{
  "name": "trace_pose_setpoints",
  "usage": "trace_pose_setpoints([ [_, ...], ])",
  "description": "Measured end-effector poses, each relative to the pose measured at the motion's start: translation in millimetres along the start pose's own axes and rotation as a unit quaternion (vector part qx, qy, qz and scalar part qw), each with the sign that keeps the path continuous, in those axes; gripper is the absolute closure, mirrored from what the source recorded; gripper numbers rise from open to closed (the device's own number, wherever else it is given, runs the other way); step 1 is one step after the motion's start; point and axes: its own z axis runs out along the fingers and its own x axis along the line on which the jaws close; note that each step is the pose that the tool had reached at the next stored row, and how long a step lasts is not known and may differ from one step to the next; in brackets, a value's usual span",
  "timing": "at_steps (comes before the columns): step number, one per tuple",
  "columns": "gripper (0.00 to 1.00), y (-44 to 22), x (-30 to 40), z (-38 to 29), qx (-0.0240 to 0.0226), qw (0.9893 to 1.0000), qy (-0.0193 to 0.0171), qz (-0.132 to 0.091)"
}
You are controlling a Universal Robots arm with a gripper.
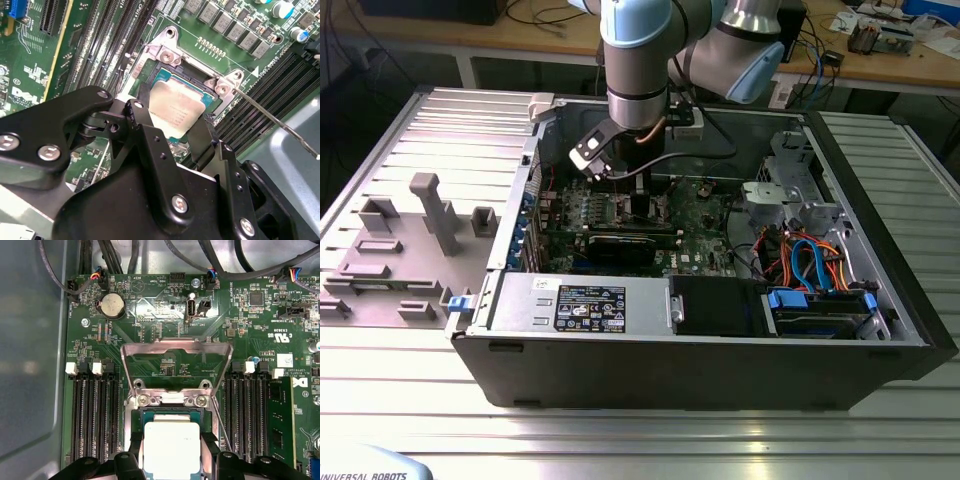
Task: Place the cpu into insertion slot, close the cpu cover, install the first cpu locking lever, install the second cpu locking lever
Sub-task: 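Place the cpu into insertion slot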
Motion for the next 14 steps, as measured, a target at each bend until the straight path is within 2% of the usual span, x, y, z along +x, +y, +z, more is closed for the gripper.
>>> trace_pose_setpoints([
  [12,0.46,0.7,1.0,0.7,-0.0002,1.0,0.0003,0.001],
  [13,0.38,0.7,1.0,0.7,-0.0002,1.0,0.0001,0.001],
  [14,0.38,0.6,0.9,0.6,-0.0001,1.0,-0.0001,0.001],
])
